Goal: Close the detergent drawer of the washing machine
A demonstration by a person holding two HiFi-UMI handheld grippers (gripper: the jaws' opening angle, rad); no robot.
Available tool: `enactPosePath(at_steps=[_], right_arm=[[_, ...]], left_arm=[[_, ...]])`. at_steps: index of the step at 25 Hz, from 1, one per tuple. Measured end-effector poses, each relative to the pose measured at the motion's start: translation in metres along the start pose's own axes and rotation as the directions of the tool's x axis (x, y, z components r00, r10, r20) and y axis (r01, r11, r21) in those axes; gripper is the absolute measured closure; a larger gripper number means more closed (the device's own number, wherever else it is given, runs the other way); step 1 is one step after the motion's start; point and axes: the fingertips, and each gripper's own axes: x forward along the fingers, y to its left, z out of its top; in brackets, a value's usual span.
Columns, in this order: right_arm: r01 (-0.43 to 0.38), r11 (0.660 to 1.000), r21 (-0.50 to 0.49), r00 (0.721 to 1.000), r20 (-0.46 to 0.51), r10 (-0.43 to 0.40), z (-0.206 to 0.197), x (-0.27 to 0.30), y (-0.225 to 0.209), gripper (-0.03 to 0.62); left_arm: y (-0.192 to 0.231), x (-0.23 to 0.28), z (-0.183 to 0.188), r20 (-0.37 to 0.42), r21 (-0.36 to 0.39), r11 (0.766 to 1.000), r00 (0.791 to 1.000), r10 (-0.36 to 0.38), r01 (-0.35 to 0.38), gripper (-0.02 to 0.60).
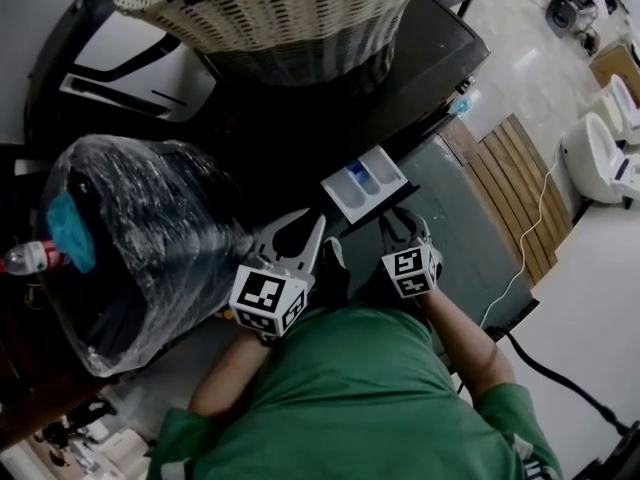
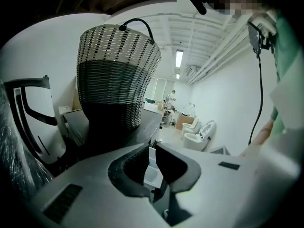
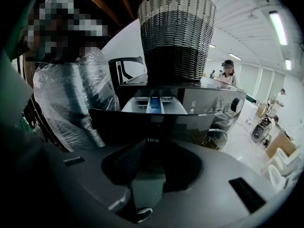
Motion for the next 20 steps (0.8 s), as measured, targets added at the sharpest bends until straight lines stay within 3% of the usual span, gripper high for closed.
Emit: enactPosePath(at_steps=[20], right_arm=[[-0.019,0.999,-0.033,1.0,0.003,0.019,0.072,0.078,0.002,0.482]], left_arm=[[0.073,-0.016,0.0,0.001,-0.07,0.994,0.996,0.09,-0.09,0.525]])
